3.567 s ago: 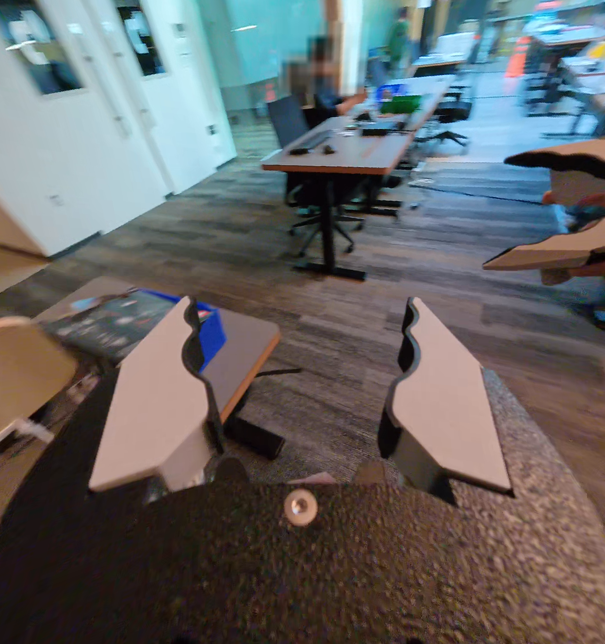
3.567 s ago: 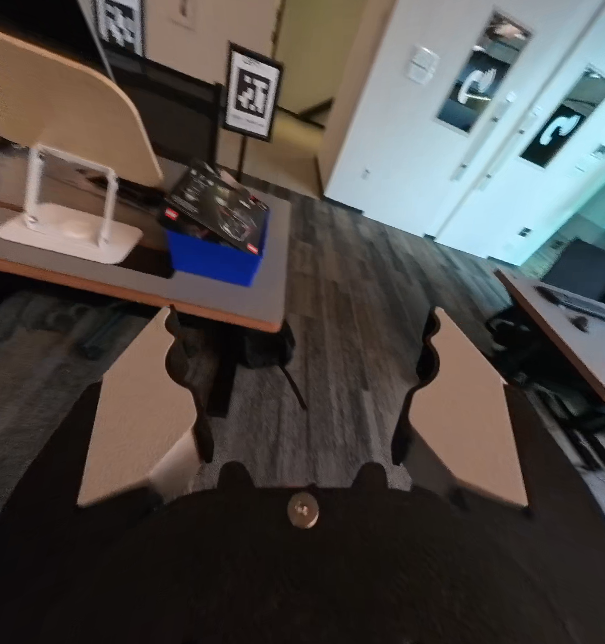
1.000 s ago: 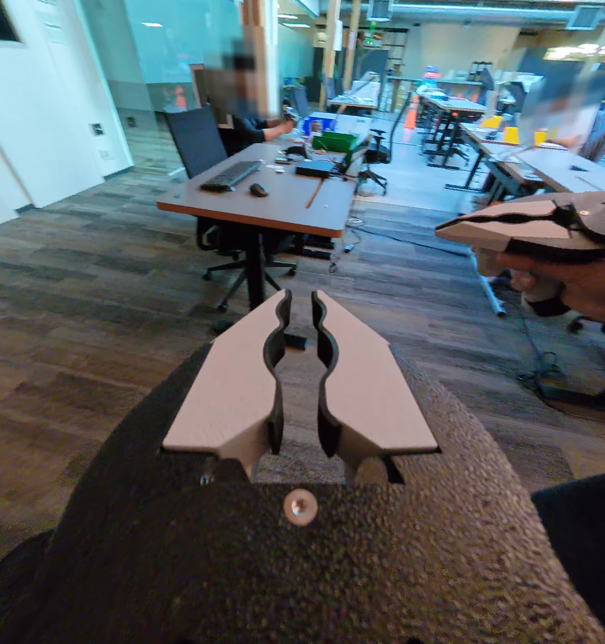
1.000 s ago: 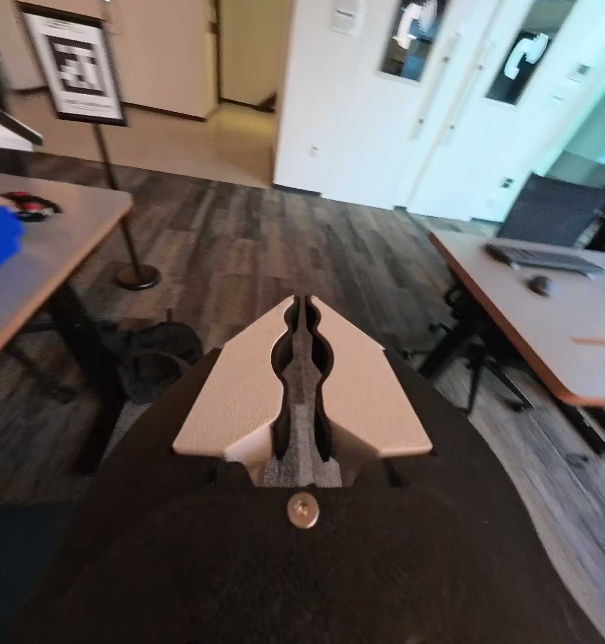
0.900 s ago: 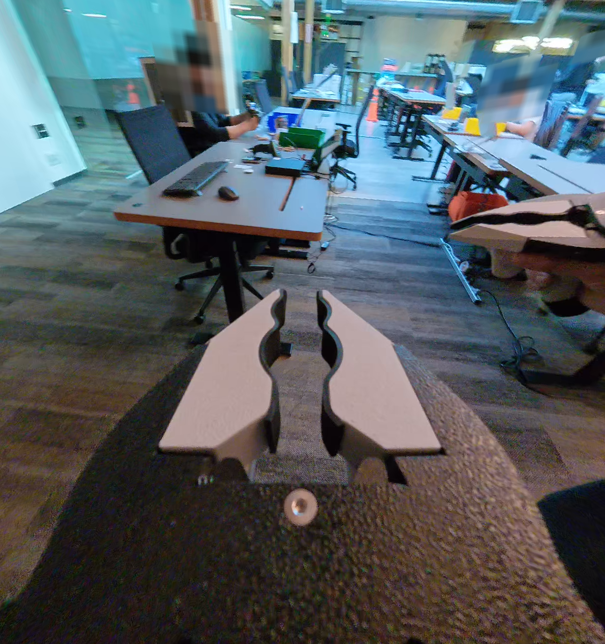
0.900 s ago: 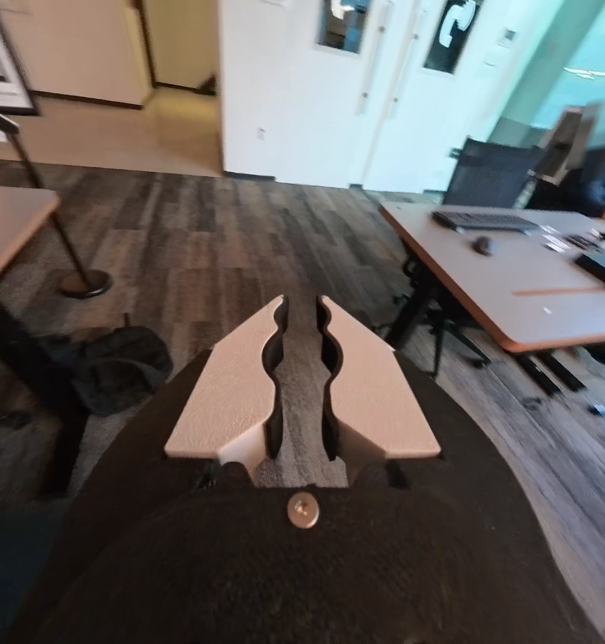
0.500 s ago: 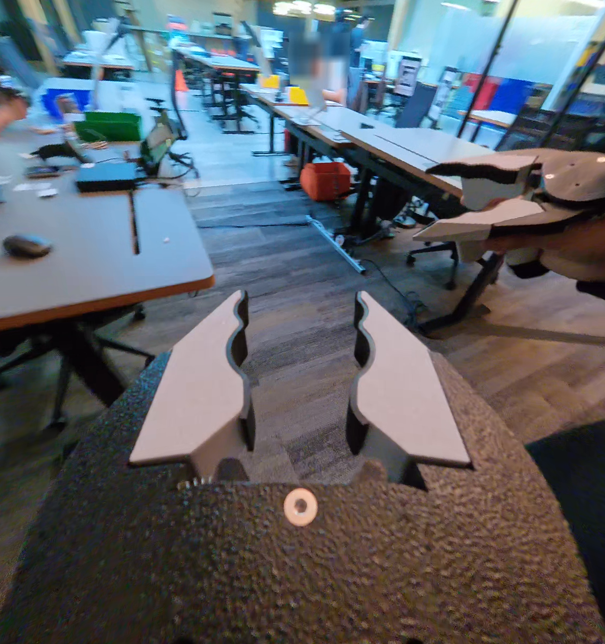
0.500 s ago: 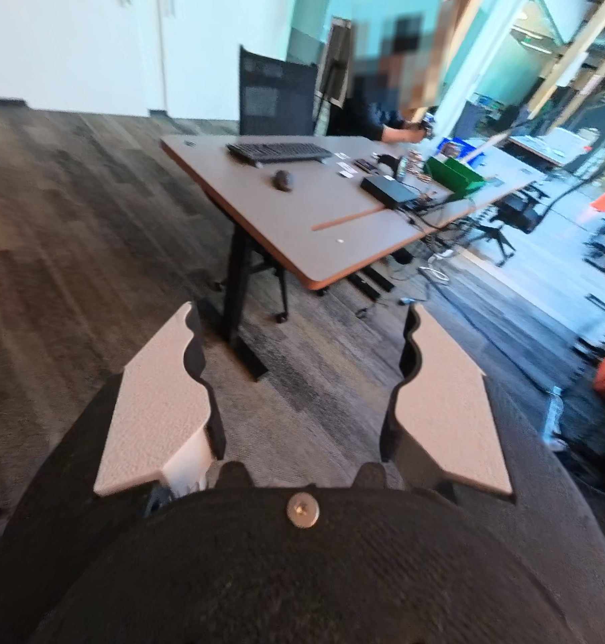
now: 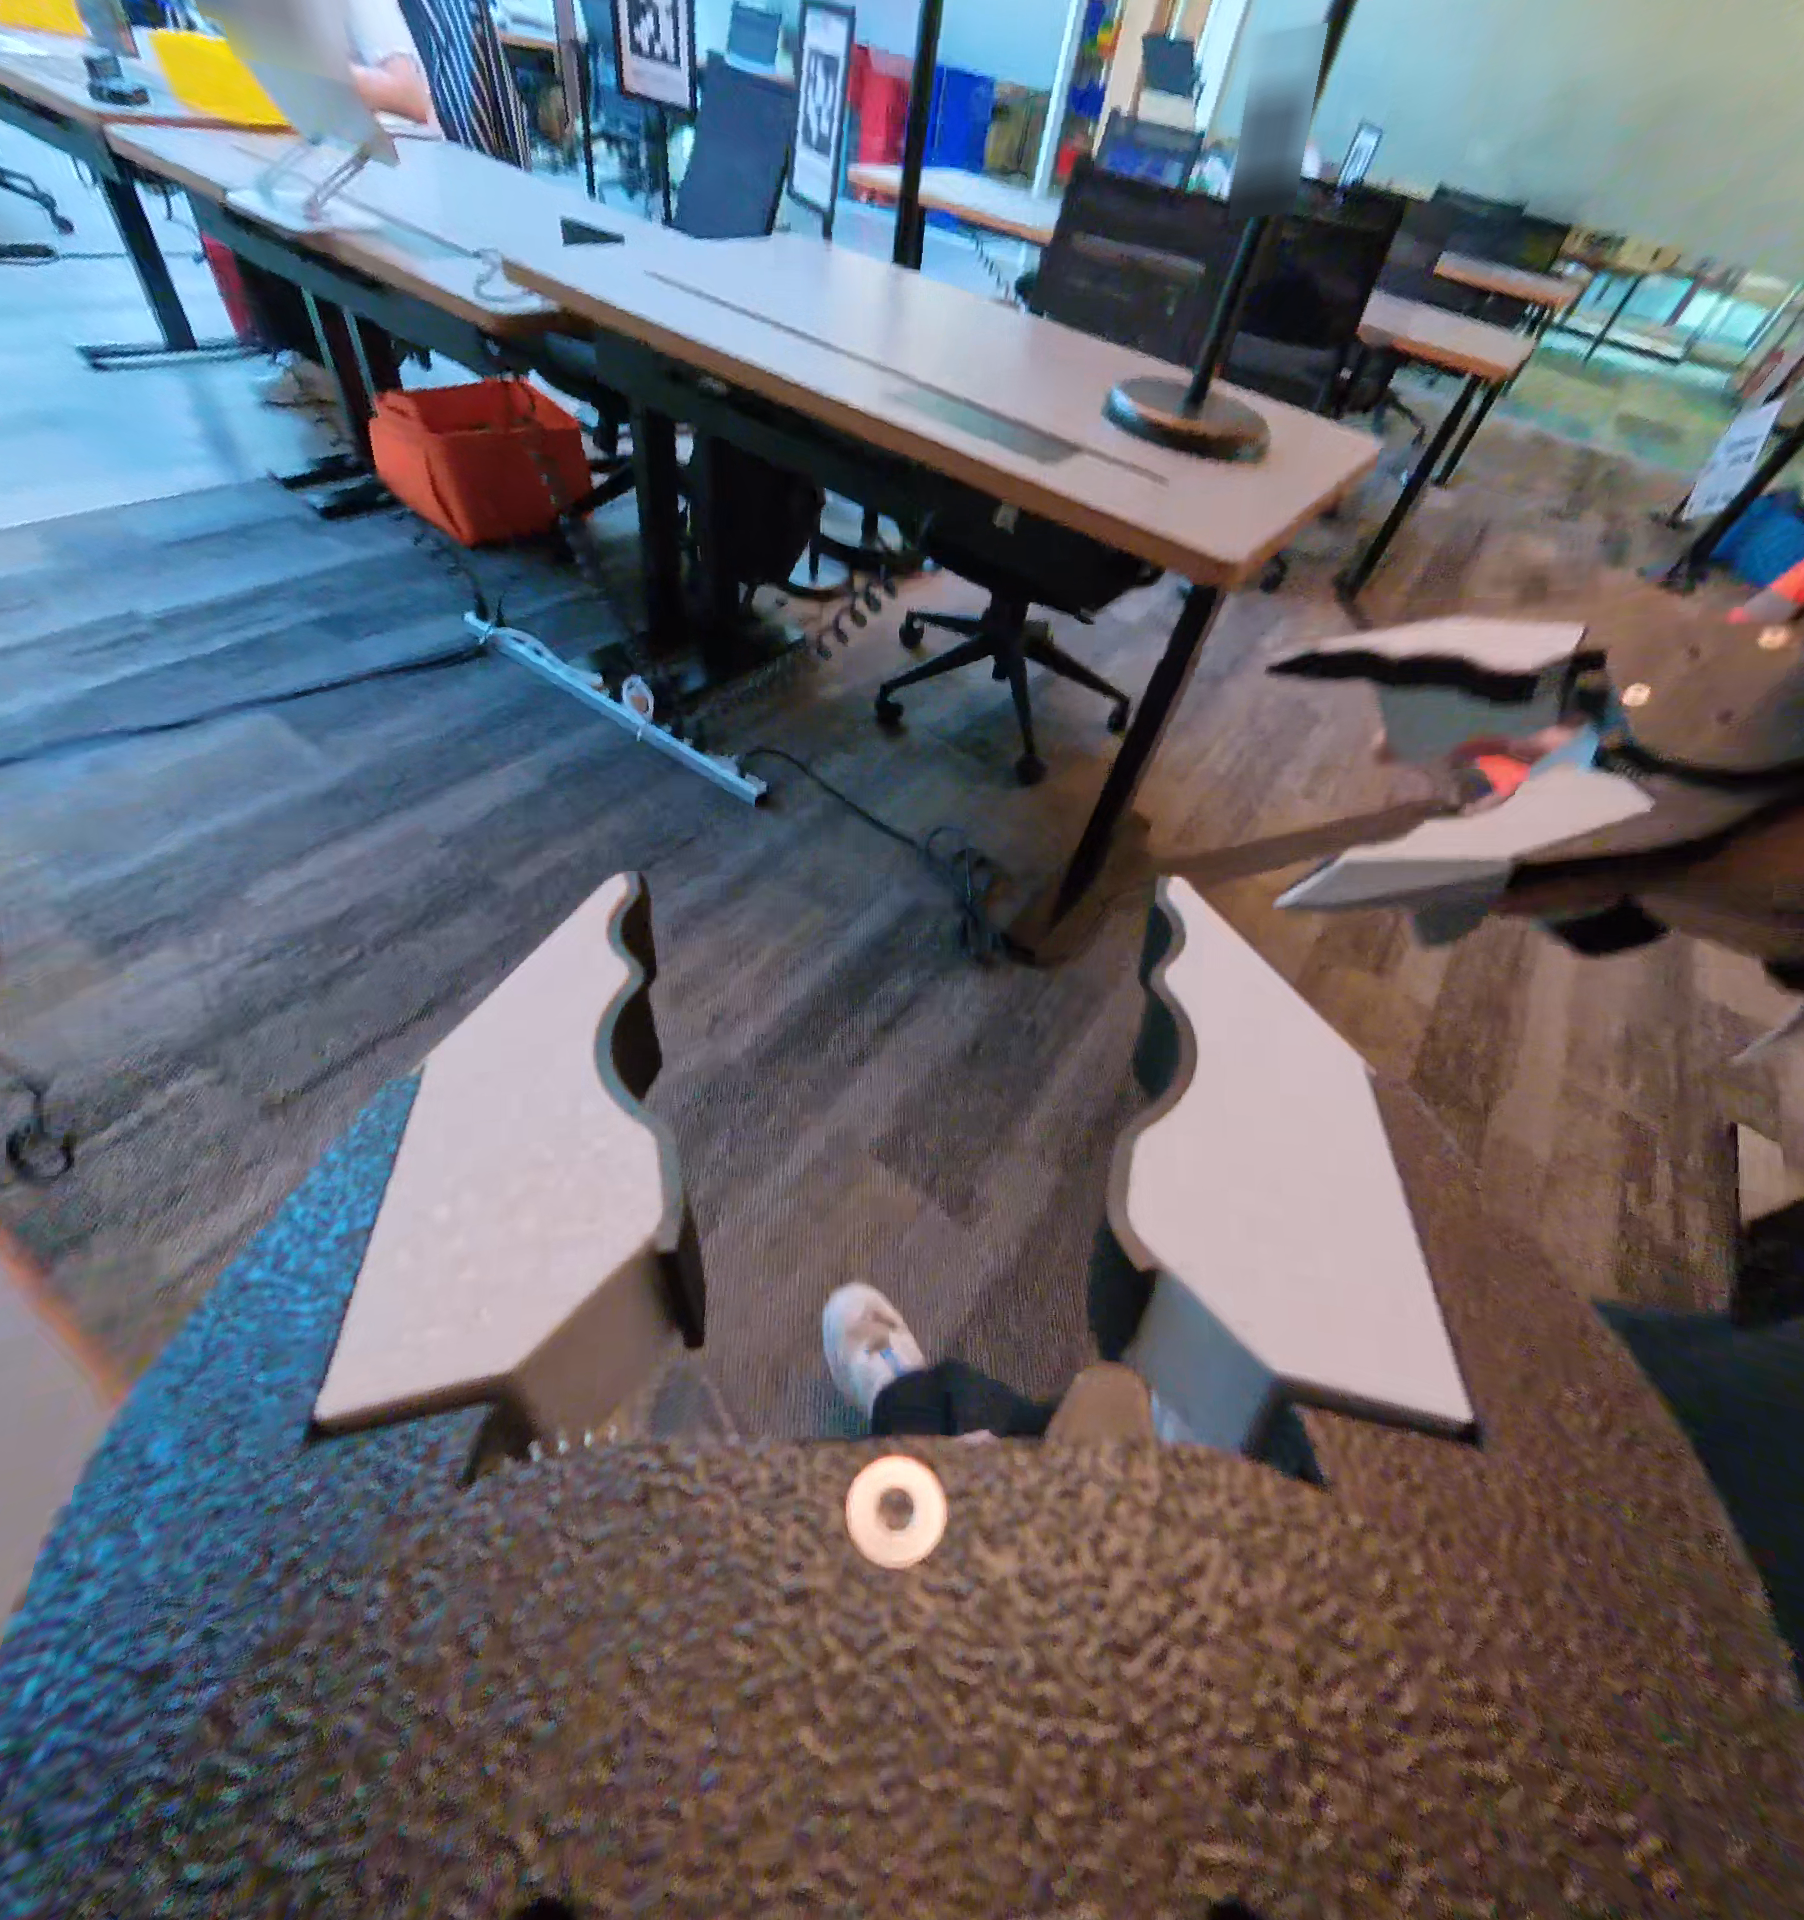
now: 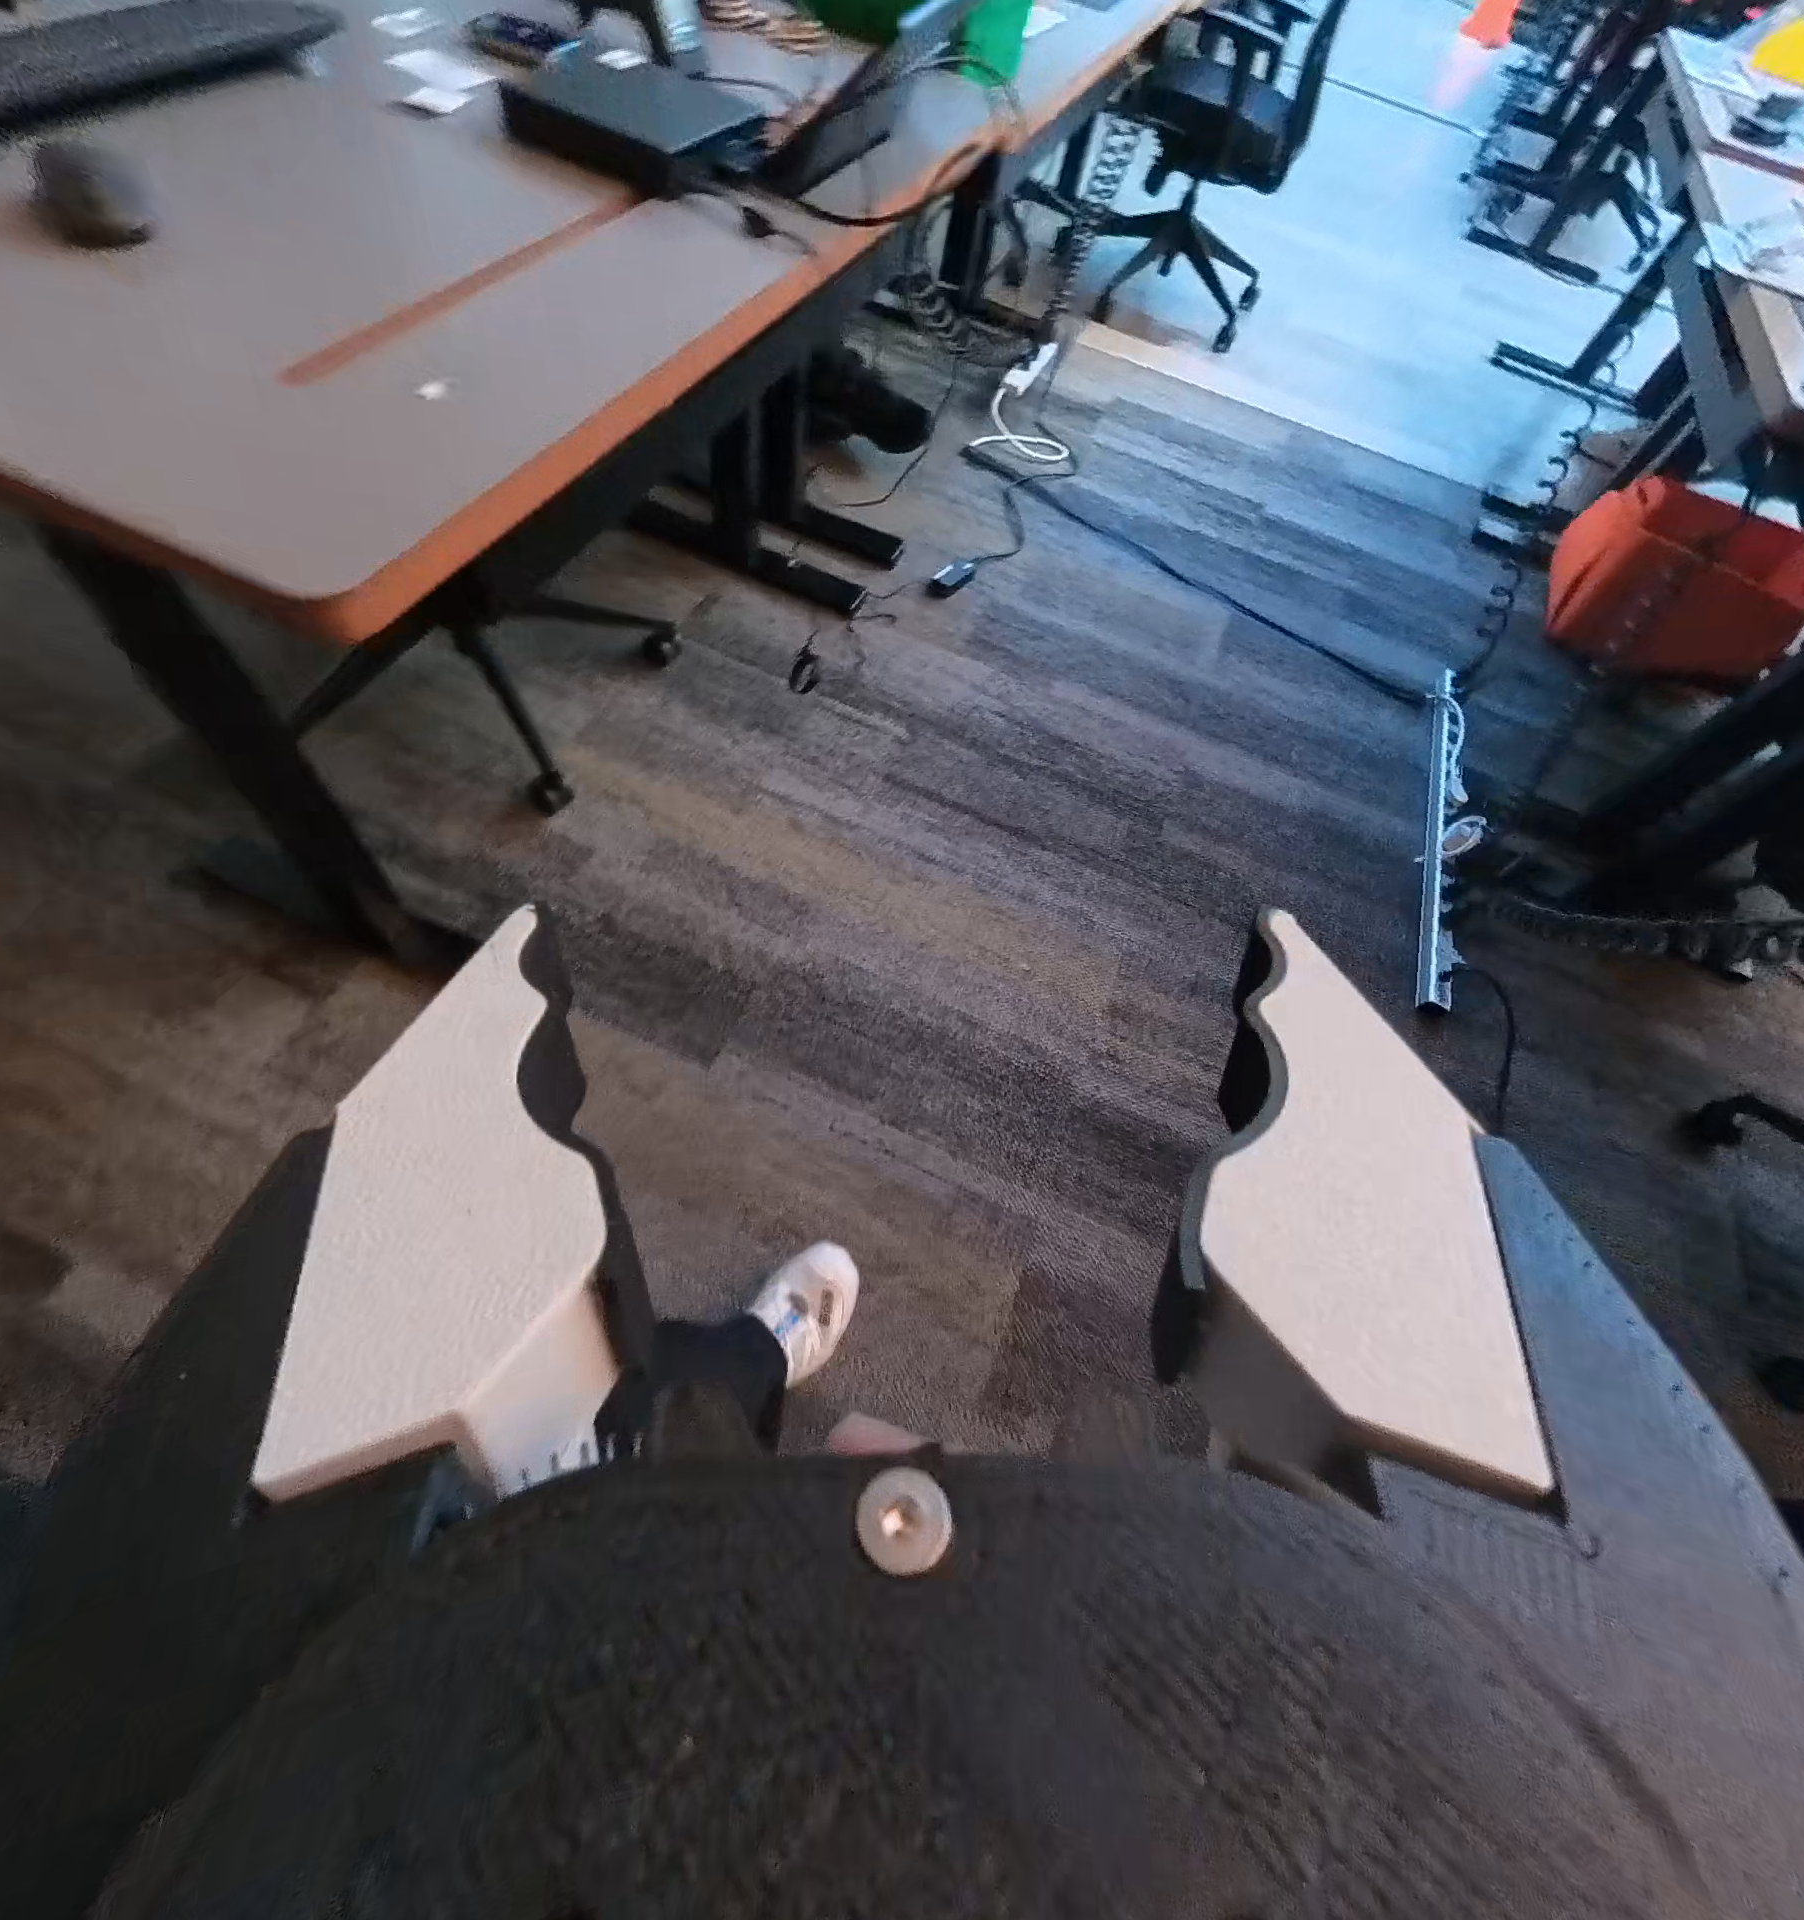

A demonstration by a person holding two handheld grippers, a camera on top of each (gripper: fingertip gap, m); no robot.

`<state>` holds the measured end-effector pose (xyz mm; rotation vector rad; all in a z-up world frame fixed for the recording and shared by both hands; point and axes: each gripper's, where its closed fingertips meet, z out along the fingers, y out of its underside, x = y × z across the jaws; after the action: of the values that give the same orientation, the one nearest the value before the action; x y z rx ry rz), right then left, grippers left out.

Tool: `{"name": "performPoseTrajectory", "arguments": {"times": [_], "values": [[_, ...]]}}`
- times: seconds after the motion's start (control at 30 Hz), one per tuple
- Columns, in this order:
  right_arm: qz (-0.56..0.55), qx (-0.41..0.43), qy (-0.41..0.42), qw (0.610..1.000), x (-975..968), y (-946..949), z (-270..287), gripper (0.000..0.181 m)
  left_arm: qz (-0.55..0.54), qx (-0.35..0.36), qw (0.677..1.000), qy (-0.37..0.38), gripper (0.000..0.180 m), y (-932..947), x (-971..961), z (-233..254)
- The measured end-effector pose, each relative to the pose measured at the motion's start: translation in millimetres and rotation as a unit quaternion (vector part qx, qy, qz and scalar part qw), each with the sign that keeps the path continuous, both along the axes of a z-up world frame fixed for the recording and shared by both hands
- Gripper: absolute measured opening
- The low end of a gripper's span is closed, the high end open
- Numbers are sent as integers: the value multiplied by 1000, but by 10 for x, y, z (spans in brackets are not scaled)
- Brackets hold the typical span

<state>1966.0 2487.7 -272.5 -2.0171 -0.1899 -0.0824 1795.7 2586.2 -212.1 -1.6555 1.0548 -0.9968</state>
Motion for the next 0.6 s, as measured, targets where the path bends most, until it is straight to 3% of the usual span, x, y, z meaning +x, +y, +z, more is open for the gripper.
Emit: {"name": "performPoseTrajectory", "arguments": {"times": [0.13,0.3,0.47,0.6], "values": [[-33,11,22,999,785,1029,-41,126,28,7,1000,-10,91,1034,968,114],[-13,84,37,996,1498,2481,479,122,56,20,997,-39,91,2236,1902,395],[-15,115,34,993,2199,3701,903,121,48,22,998,-25,91,3373,2687,370],[-27,144,15,989,2846,4698,937,112,41,34,999,-13,91,4362,3270,160]]}}
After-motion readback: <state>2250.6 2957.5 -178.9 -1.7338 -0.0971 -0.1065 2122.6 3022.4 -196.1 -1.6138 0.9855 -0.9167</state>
